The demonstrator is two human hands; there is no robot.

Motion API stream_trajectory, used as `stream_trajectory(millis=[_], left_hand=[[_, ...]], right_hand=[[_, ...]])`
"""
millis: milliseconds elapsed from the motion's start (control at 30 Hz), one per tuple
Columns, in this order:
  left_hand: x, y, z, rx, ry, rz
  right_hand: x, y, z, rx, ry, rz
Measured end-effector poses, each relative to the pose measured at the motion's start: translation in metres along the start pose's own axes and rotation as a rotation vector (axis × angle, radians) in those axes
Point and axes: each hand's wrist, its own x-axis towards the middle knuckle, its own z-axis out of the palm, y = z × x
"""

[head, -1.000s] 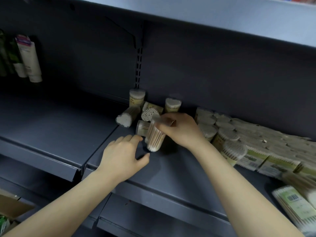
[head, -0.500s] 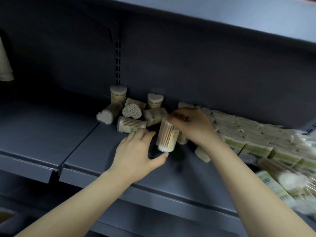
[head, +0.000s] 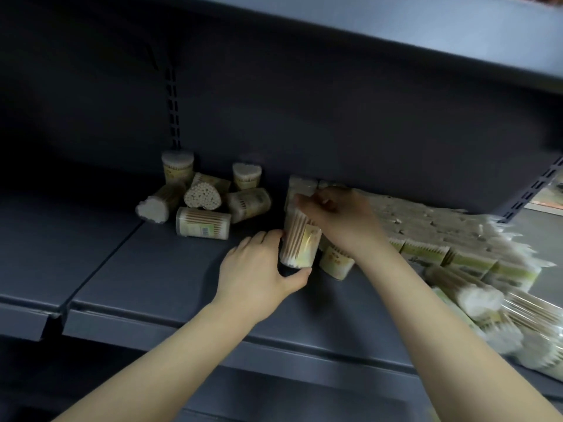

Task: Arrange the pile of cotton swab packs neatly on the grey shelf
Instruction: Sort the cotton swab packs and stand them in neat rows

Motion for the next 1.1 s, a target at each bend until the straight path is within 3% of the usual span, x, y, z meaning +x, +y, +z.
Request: stream_trajectory(millis=[433, 1100], left_hand=[[0.007, 0.015, 0.013, -0.103, 0.013, -0.085], [0.016, 0.016, 0.017, -0.327, -0.146, -0.32]], right_hand=[[-0.006, 0.0, -0.014, -0.15, -0.031, -0.031], [-0.004, 0.019, -0.021, 0.045, -0.173, -0.073]])
